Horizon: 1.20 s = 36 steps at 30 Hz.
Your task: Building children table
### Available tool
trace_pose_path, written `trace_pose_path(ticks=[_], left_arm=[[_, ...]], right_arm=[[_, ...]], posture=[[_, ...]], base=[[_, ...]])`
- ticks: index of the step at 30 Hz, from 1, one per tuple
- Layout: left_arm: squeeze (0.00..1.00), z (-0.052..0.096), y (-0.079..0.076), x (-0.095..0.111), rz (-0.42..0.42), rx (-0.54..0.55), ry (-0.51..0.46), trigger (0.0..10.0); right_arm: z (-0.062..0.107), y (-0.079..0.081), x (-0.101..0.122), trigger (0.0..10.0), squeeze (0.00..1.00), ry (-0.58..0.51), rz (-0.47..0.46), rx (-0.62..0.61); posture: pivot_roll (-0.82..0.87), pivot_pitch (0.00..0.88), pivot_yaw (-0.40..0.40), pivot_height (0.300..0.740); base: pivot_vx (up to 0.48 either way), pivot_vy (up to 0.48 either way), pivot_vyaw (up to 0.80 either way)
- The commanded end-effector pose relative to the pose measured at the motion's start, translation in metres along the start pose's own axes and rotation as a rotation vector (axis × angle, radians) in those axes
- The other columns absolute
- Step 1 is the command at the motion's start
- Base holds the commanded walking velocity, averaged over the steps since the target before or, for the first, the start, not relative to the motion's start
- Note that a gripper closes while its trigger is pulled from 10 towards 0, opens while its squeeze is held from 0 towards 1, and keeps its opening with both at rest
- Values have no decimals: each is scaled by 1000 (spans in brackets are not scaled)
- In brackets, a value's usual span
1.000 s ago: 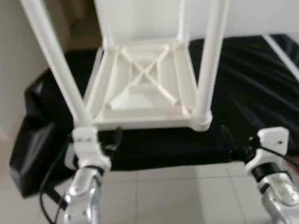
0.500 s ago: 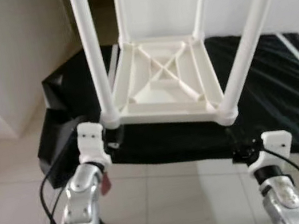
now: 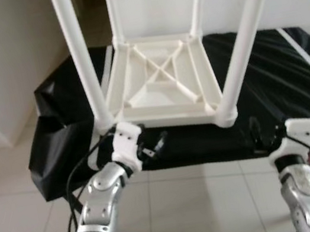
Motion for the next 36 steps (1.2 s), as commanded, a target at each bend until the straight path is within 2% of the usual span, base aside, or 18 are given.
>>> trace_pose_path(ticks=[1, 3, 8, 14, 16, 26, 33, 36], left_arm=[[0, 2, -22, -8, -9, -185, 73, 10000], [0, 1, -28, -8, 0, -217, 93, 10000], [0, 3, -33, -4, -3, -252, 94, 10000], [0, 5, -27, -8, -27, -247, 114, 10000], [0, 6, -25, -11, -39, -251, 134, 10000], [0, 8, -31, -11, -54, -282, 160, 10000], [0, 9, -34, -11, -56, -290, 160, 10000], [0, 11, -35, -10, -45, -294, 163, 10000]], right_arm=[[-7, 2, -1, 10000, 0, 6, -4, 5], [-20, 6, 4, 10000, 0, -8, 0, 28], [-30, 15, 7, 10000, 0, -17, -3, 85], [-38, 22, 12, 10000, 0, -28, -13, 118], [-43, 32, 16, 10000, 0, -42, 4, 176], [-65, 53, 24, 10000, 0, -64, 13, 255], [-74, 56, 32, 10000, 0, -84, 14, 251], [-87, 53, 51, 10000, 0, -126, 21, 199]], posture=[[-15, 0, -8, 740], [-14, 0, -1, 740], [-5, 0, 6, 740], [-3, 0, 4, 740], [1, 0, 0, 740], [1, 0, -8, 740], [5, 0, -14, 740], [9, 8, -15, 740]], base=[[0, 0, 0], [0, 0, 0], [0, 0, 0], [0, 0, 0], [0, 0, 0], [0, 0, 0], [0, 0, 0], [0, 0, 0]])
Point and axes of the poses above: a point about 5 cm out from each wrist's last joint towards the gripper, its own z axis pointing back from the gripper into the wrist, its own x axis along the axis of the wrist's last joint, y = z × x, the point moved 5 cm from there along -z, pointing out of the wrist towards the gripper, and after that the axes turned 14 degrees about z, right-handed, at the moved point
